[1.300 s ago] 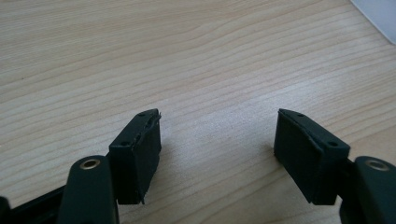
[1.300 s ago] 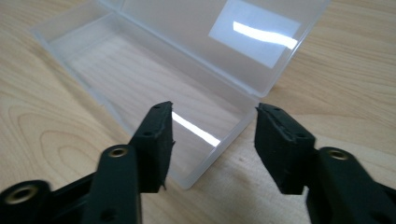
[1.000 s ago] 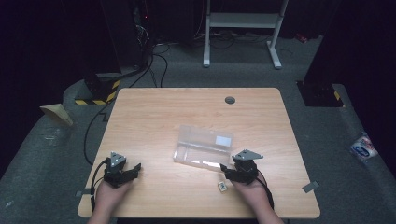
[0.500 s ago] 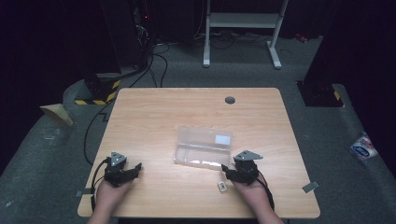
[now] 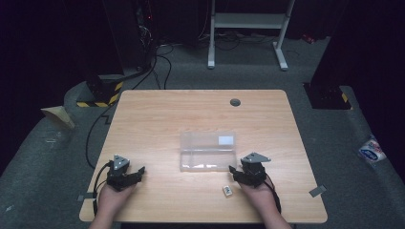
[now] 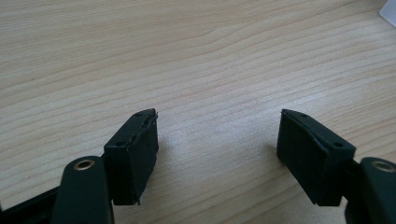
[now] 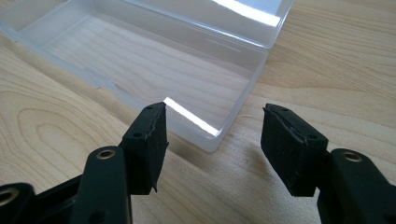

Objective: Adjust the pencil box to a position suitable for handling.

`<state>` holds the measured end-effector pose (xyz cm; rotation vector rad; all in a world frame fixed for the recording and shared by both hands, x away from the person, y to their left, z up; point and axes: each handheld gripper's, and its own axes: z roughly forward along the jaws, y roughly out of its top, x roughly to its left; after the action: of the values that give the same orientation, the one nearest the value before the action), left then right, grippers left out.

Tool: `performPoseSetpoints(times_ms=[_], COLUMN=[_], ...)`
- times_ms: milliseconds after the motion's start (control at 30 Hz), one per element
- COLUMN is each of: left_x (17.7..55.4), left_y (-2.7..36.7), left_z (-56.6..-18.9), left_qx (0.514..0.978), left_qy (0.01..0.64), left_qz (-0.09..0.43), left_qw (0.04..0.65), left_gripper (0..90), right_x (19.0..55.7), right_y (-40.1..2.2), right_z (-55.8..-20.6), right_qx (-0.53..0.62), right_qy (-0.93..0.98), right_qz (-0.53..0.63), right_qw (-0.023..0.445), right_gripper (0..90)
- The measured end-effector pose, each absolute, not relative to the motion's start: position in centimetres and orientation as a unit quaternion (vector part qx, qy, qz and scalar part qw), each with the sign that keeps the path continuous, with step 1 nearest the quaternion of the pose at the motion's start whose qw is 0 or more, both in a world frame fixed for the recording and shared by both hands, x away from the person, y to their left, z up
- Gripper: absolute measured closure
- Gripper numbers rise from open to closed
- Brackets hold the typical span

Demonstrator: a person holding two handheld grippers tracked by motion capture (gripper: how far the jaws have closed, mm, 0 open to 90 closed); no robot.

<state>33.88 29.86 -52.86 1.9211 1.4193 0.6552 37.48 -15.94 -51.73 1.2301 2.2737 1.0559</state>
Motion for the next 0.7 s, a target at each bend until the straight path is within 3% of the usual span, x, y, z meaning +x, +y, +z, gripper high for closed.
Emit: performPoseSetpoints(times_ms=[700], left_x=[34.1], left_y=[29.2], left_z=[-52.8], left_qx=[0.738], left_qy=[0.535], left_qz=[0.242], left_qw=[0.332], left_gripper=[29.8], right_x=[36.4], right_y=[-16.5], right_z=[-50.9], right_qx=[0.411], right_qy=[0.806], right_qz=[0.381], right_qw=[0.192], right_gripper=[41.5])
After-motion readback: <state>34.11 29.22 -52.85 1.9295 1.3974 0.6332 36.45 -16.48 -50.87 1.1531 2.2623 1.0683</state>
